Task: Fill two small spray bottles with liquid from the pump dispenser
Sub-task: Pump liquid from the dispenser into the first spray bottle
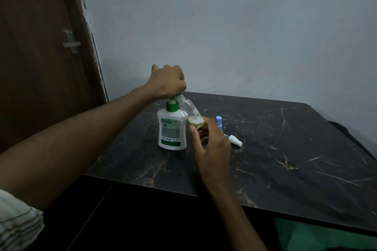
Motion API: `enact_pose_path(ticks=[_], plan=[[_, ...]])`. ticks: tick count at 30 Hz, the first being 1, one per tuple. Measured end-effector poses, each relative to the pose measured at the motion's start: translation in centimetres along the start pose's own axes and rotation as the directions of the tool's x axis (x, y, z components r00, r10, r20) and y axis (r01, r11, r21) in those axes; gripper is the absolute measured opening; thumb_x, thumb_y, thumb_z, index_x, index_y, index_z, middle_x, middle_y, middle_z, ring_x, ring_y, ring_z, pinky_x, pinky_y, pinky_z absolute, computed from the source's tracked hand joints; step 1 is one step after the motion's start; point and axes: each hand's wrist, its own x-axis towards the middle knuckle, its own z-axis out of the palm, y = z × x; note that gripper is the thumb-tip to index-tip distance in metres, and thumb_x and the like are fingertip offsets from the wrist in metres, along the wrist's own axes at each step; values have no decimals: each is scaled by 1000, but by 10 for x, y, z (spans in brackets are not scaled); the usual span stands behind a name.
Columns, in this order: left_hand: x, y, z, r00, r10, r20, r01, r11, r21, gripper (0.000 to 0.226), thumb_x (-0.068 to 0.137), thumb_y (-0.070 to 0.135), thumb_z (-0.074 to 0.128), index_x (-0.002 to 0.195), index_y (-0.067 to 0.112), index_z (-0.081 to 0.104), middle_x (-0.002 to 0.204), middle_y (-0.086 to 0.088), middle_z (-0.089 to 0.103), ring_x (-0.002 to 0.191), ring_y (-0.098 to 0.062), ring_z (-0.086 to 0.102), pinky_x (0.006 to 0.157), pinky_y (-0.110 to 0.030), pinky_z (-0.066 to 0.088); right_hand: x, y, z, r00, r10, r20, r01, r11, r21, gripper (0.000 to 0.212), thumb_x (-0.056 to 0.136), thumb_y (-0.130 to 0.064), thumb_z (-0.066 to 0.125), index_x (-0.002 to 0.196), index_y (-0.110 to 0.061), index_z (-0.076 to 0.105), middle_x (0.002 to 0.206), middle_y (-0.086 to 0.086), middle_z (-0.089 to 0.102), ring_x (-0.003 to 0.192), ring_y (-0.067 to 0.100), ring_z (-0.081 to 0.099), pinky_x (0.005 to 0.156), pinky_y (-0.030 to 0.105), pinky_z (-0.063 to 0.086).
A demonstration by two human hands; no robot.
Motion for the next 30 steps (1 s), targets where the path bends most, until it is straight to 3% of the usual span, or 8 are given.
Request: enact_pose_path(ticks=[5, 9, 13, 19, 24, 30], plan=[[0, 1, -6, 1000, -3, -8, 3, 1000, 13, 30, 67, 27, 52, 75, 9, 74, 74, -5, 73, 80, -26, 66, 93, -48, 30, -1, -1, -1, 1000, 4, 17, -4, 1000, 5, 16, 104, -36, 61, 117, -27, 61, 98, -13, 65, 87, -3, 61, 73, 6, 44], [-1, 2, -1, 1000, -6, -14, 6, 1000, 17, 38, 65, 28, 50, 79, 4, 76, 79, -10, 76, 82, -30, 67, 88, -46, 30, 0, 0, 0, 1000, 2, 9, -2, 1000, -3, 15, 104, -36, 61, 117, -27, 61, 97, -13, 65, 85, 0, 63, 71, 9, 46], [-3, 4, -7, 1000, 17, 2, -17, 999, 43, 30, 65, 27, 51, 76, 9, 73, 74, -5, 73, 79, -27, 66, 96, -50, 32, -2, -2, -2, 1000, 3, 10, -3, 1000, 1, 14, 104, -36, 61, 115, -27, 61, 94, -13, 65, 83, -1, 62, 69, 8, 44], [-3, 5, -6, 1000, 13, -4, -13, 999, 47, 31, 62, 27, 49, 74, 10, 72, 74, -3, 72, 78, -26, 64, 98, -51, 33, -1, 0, -1, 1000, 3, 6, -3, 1000, -7, 13, 104, -36, 61, 115, -28, 61, 95, -14, 65, 84, 1, 63, 69, 12, 47], [-2, 5, -11, 1000, 26, -7, -26, 998, 57, 31, 61, 28, 49, 72, 10, 70, 72, -5, 71, 77, -26, 65, 100, -51, 33, -2, -2, -3, 1000, 4, 16, -4, 1000, 11, 15, 104, -36, 61, 116, -26, 62, 97, -10, 67, 85, -2, 62, 71, 5, 43], [-4, 6, -7, 999, 28, 14, -29, 998, 58, 27, 61, 29, 46, 70, 15, 67, 72, 0, 69, 74, -21, 61, 101, -52, 33, -1, -2, -2, 1000, 8, 10, -8, 1000, 12, 17, 104, -36, 61, 118, -26, 62, 98, -11, 67, 86, -1, 62, 73, 5, 44]])
